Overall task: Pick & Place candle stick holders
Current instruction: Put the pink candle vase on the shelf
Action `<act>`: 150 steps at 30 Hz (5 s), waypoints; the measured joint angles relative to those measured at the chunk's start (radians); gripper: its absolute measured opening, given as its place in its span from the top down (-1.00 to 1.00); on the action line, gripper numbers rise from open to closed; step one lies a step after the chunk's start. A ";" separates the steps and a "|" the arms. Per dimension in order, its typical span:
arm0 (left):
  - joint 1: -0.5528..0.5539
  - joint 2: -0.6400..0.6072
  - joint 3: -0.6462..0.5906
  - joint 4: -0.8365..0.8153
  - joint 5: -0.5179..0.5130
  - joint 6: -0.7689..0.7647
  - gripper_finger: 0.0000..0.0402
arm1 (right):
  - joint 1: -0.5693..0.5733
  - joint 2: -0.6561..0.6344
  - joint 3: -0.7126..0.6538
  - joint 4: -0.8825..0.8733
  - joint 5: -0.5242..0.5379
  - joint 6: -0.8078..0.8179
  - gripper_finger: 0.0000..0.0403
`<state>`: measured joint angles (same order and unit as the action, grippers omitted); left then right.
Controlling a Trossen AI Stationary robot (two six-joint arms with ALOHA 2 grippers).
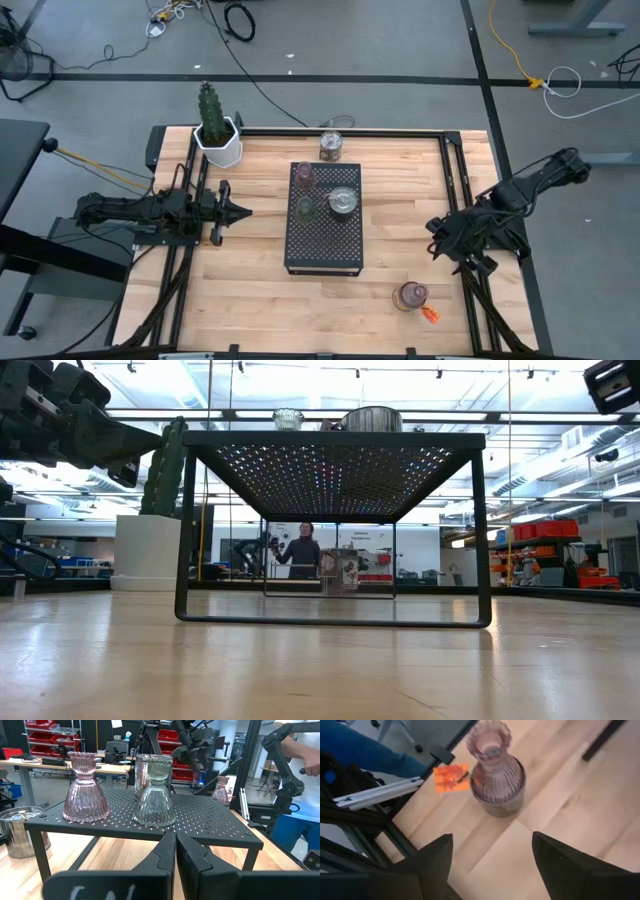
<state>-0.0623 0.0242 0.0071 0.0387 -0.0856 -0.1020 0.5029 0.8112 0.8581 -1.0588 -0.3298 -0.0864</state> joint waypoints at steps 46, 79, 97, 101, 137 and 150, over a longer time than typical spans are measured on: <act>0.000 0.000 0.000 0.000 0.000 0.000 0.91 | 0.224 0.234 0.000 0.387 0.223 0.049 -0.44; 0.000 0.000 0.000 0.000 0.000 0.000 0.91 | 0.225 0.361 0.000 0.435 0.244 -0.001 -0.41; 0.000 0.000 0.000 0.000 0.000 0.000 0.91 | 0.225 0.361 0.000 0.434 0.243 -0.001 0.09; 0.000 0.000 0.000 0.000 0.000 0.000 0.91 | 0.226 0.361 0.000 0.435 0.243 -0.002 0.17; 0.000 0.000 0.000 0.000 0.000 0.000 0.91 | 0.225 0.361 0.000 0.434 0.236 -0.002 0.18; 0.000 0.000 0.000 0.000 0.000 0.000 0.91 | 0.226 0.361 0.000 0.434 0.236 -0.002 0.18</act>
<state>-0.0624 0.0242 0.0067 0.0390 -0.0854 -0.1019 0.7284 1.1721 0.8577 -0.6250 -0.0940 -0.0883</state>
